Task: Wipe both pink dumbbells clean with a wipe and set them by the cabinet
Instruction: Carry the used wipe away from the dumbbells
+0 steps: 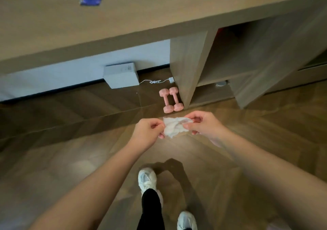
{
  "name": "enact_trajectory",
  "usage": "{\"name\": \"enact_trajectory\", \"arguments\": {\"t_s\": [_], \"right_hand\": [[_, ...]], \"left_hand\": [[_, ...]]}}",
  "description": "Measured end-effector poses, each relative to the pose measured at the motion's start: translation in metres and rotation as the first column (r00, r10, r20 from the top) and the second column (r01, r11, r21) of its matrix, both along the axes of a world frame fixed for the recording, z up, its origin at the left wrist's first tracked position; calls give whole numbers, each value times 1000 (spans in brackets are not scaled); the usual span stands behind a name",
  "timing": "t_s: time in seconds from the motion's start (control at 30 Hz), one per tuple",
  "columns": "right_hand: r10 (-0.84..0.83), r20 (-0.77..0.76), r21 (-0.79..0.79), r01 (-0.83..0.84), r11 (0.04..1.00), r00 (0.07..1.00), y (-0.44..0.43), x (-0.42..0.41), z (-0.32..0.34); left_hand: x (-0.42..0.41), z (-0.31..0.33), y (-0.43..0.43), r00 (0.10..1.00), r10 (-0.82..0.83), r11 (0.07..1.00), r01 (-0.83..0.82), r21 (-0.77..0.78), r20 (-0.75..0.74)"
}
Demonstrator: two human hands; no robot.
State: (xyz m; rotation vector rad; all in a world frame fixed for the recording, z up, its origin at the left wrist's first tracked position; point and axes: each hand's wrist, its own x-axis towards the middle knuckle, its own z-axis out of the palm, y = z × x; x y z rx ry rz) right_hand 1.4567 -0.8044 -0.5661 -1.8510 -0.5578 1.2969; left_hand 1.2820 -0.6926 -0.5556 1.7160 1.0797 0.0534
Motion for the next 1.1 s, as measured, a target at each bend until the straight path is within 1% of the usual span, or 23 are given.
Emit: {"name": "enact_trajectory", "arguments": {"t_s": [0.1,0.2,0.3,0.4,0.53,0.7,0.8,0.9,1.0,1.1], "right_hand": [[60,33,10,-60,998,998,-11,-37,59],[126,42,28,-127,991,991,-17,-83,103],[219,74,22,-221,975,973,-12,-137,133],[285,127,22,-290,957,950,4,-199,155],[375,190,37,-389,921,907,32,-296,178],[481,201,63,-501,863,854,79,-404,200],[525,210,62,-547,835,825,111,-453,211],[573,227,47,-596,802,788,149,-494,216],[609,235,35,-633,773,757,200,-537,215],[641,232,54,-668,743,732,261,-588,210]], "left_hand": [[-49,57,-21,1000,26,1000,-26,11,-13],[-107,102,-35,995,101,995,-100,23,-14],[-173,132,-37,983,183,982,-182,54,-12],[-248,153,-30,955,295,955,-295,39,21],[-353,170,-17,922,383,922,-385,33,53],[-470,185,8,853,516,856,-518,-2,82],[-523,191,26,809,577,815,-578,-20,113],[-566,190,48,762,639,769,-636,-61,110],[-607,188,82,708,698,716,-690,-104,111],[-652,184,127,639,758,652,-750,-114,127]]}}
